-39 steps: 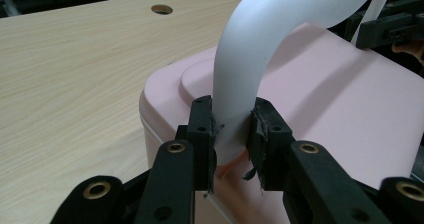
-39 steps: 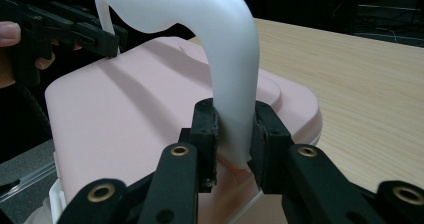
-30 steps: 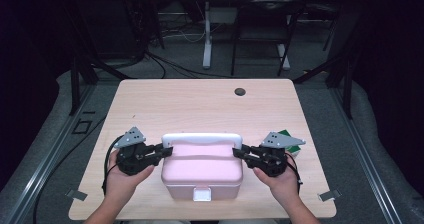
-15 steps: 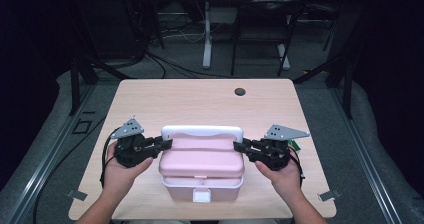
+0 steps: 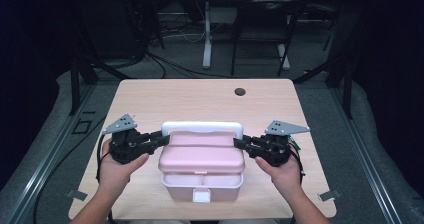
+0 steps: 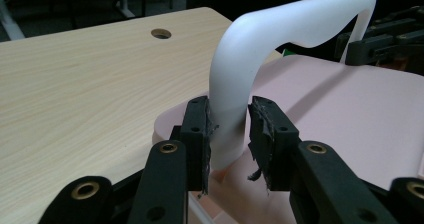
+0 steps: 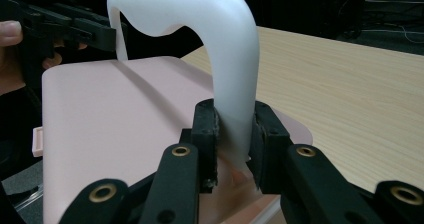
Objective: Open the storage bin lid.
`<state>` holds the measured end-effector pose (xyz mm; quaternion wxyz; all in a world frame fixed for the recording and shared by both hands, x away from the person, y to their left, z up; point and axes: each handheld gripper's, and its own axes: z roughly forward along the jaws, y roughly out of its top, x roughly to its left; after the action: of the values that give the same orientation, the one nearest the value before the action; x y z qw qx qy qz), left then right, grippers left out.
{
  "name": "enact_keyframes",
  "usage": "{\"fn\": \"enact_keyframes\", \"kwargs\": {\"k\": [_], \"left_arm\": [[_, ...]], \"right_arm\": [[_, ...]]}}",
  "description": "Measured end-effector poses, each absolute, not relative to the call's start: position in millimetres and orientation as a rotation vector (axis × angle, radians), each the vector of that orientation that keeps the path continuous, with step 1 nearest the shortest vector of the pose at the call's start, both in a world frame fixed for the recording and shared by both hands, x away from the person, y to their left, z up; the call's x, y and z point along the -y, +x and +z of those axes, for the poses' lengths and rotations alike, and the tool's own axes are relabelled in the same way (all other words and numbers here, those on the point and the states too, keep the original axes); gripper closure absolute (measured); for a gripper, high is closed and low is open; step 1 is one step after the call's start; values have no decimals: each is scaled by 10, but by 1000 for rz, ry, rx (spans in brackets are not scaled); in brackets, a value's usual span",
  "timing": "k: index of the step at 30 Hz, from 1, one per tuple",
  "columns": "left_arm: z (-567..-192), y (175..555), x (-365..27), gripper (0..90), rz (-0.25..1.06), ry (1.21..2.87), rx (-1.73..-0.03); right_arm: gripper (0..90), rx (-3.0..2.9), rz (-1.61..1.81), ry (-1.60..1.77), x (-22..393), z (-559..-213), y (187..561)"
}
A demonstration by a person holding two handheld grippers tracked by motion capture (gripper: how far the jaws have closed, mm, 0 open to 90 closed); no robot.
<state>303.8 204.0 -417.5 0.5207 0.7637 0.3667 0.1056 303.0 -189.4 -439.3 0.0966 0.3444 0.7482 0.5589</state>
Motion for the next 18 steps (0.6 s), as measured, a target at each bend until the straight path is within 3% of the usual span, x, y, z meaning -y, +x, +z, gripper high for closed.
{"fn": "enact_keyframes", "kwargs": {"k": [12, 18], "left_arm": [[-4263, 2848, -2250, 748, 289, 1852, -892], [-4378, 2766, -2294, 821, 271, 1861, -901]], "right_arm": [[750, -2212, 1655, 1043, 1890, -4365, 3051], [750, -2204, 1672, 1044, 1890, -4358, 3069]]}}
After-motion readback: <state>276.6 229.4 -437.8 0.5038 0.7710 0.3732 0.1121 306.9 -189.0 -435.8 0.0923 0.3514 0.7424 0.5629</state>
